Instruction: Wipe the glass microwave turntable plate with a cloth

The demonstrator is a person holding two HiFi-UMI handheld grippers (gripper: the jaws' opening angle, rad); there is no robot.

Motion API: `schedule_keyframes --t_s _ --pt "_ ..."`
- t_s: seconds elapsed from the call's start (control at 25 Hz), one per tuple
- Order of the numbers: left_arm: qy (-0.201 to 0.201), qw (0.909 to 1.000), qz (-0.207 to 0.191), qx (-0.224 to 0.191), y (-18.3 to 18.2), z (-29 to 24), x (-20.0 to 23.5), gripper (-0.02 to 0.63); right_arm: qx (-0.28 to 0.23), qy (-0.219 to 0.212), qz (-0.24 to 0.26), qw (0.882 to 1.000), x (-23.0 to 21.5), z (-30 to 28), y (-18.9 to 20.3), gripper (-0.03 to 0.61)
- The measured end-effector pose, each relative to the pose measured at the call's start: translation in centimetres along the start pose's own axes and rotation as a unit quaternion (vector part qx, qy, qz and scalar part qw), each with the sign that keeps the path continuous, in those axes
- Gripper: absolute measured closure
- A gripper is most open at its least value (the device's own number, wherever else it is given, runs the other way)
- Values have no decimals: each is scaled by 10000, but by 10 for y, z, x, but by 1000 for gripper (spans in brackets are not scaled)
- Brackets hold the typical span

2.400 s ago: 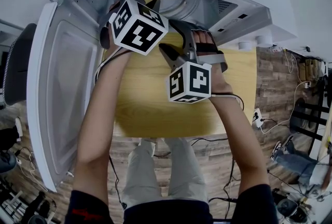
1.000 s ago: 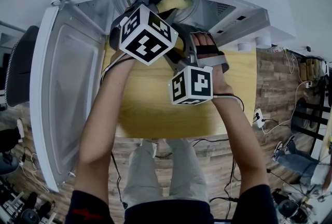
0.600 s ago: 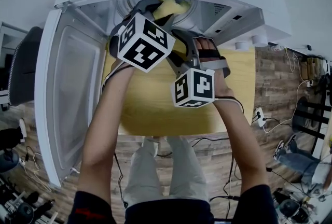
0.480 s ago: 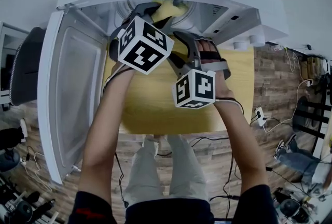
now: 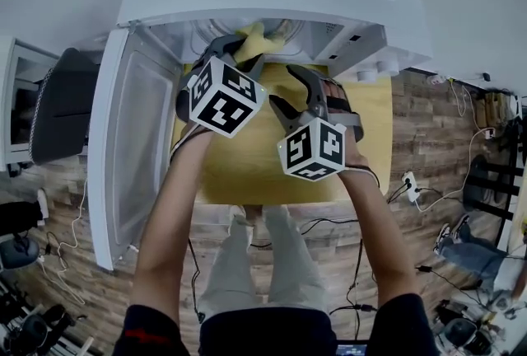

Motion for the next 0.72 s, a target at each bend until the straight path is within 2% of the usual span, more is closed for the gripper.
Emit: schedule_keyframes --t_s 0.04,0.08,0.12,0.16,0.36,0.52,0.72 --pt "2 10000 2 16 1 5 -1 476 20 9 -86 10000 -2 5 -1 295" --pt "4 10000 15 21 3 10 -3 476 63 34 -123 9999 -4 10 -2 345" --pt "6 10000 52 18 5 15 -4 476 117 68 -125 9998 -6 15 -3 450" --pt "6 9999 116 12 7 20 -5 476 156 94 -132 9997 -8 20 -4 474" --pt "89 9986 510 -122 13 57 -14 476 133 204 -556 9982 -17 47 -19 511" --pt "120 9983 545 -182 13 94 -17 476 49 370 -926 9950 -22 77 -36 556" --pt "156 9958 726 -528 4 142 -21 476 -136 641 -1442 9874 -33 114 -59 563"
Point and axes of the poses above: the fingertips, and each gripper's own axes: z backward along the fingers, x to its left, y out of its underside, the point moved 10 cm from there along z, backward along the fingers, and after that the axes turned 15 degrees about z, right-handed, at the moved point
